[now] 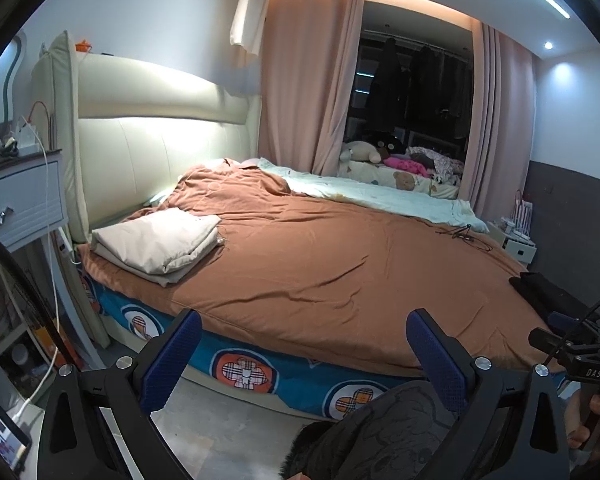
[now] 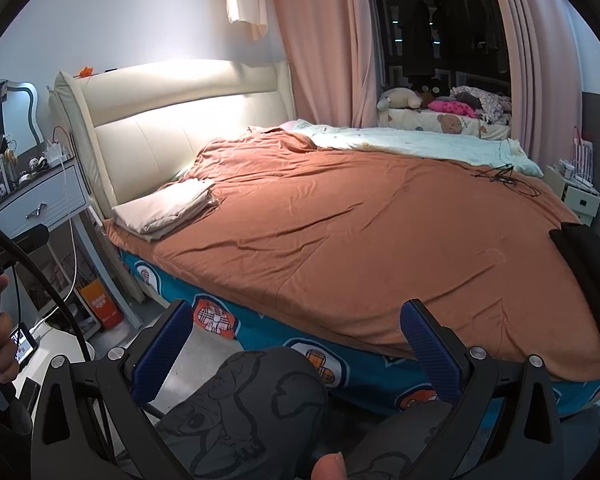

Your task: Fold large clothes

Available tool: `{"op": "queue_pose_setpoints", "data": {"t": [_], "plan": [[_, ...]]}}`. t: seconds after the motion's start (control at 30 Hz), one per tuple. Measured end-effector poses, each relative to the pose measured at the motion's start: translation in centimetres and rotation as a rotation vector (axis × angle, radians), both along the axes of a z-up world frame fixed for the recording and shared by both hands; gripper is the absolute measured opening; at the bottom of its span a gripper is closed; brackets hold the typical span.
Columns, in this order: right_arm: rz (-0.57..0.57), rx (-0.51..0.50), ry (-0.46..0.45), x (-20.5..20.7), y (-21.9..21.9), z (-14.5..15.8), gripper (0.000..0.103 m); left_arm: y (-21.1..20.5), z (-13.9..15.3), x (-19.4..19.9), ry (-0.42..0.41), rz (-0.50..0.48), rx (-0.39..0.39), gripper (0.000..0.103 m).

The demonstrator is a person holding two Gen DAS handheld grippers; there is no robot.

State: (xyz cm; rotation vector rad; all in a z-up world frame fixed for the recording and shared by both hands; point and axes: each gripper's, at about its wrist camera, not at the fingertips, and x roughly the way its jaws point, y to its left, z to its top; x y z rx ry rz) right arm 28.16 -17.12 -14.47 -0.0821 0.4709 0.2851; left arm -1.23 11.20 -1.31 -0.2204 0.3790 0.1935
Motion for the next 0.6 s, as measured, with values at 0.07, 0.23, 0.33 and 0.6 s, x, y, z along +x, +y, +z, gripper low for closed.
{"op": "queue_pose_setpoints", "data": {"t": [0.07, 0.23, 0.33, 0.6], "plan": [[-0.004, 0.006, 0.001, 0.00, -0.17, -0.11, 0.103, -0.06, 0.10, -0.01, -0.002, 0.001, 0.004, 0.103], [-0.002, 0.026, 0.005, -0.49, -0.09, -0.85, 0.103, -0.29, 0.11, -0.04, 0.001, -0.006, 0.004, 0.103], [0.000, 0.027, 0.001, -0.69, -0.09, -0.92, 0.103, -0.48, 0.20, -0.21, 0.001, -0.007, 0.008, 0.103], [0.014, 0.025, 0.002, -0.73, 0.07, -0.80, 0.103, -0.62, 0.41, -0.45, -0.003, -0.008, 0.012, 0.103]]}}
